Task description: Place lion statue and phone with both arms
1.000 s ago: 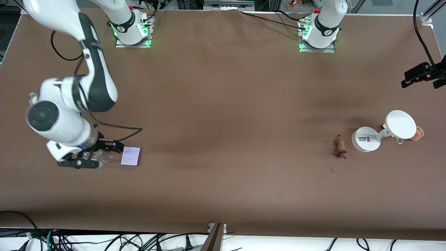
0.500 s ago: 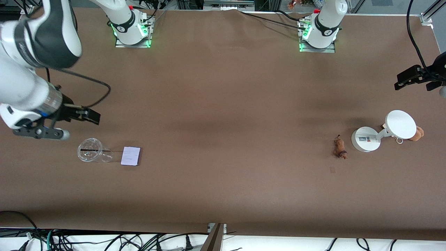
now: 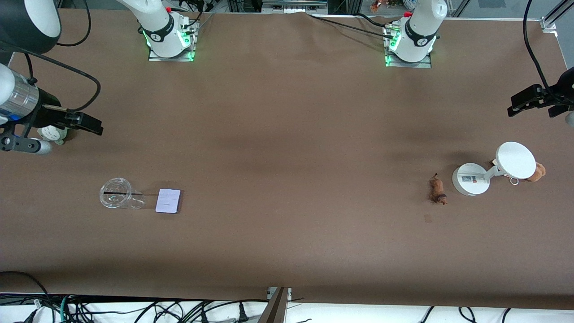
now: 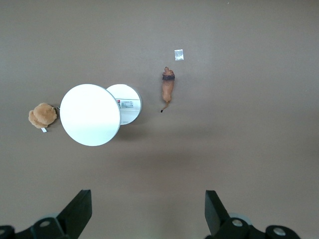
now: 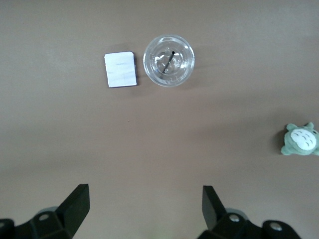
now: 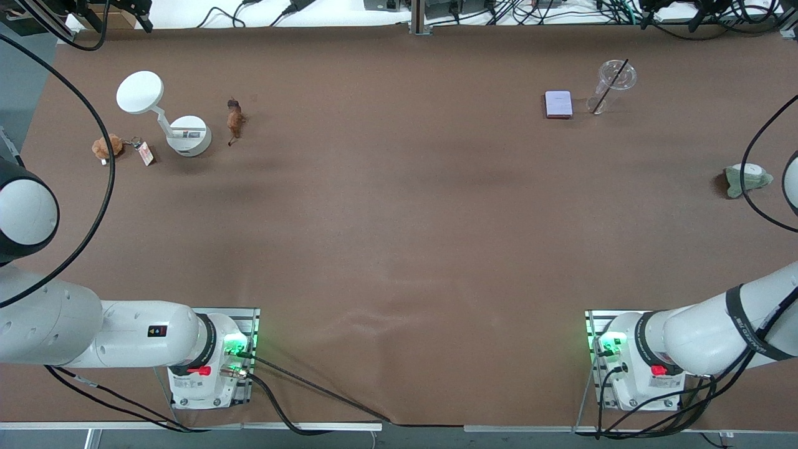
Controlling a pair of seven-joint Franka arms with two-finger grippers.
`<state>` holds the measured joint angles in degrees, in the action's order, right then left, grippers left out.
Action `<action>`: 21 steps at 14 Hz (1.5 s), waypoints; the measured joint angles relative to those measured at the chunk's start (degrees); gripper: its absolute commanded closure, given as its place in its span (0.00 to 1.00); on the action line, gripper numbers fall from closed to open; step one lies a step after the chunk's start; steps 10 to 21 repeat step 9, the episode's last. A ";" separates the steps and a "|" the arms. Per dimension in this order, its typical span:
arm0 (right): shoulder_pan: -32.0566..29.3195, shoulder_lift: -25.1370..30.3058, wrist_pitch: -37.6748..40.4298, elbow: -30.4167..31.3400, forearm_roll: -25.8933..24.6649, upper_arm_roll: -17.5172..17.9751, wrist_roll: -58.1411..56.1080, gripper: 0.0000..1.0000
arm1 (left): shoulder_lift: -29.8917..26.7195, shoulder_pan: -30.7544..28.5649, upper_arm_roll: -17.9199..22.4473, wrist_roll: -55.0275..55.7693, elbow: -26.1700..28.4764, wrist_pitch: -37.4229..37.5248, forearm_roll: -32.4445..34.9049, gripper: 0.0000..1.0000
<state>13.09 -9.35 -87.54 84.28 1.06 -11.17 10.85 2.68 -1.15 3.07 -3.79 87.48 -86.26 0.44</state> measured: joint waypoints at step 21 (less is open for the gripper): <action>-0.92 2.51 0.94 -0.22 -0.75 0.12 -0.01 0.00 | 0.01 0.00 0.00 0.07 -0.01 0.00 0.00 0.00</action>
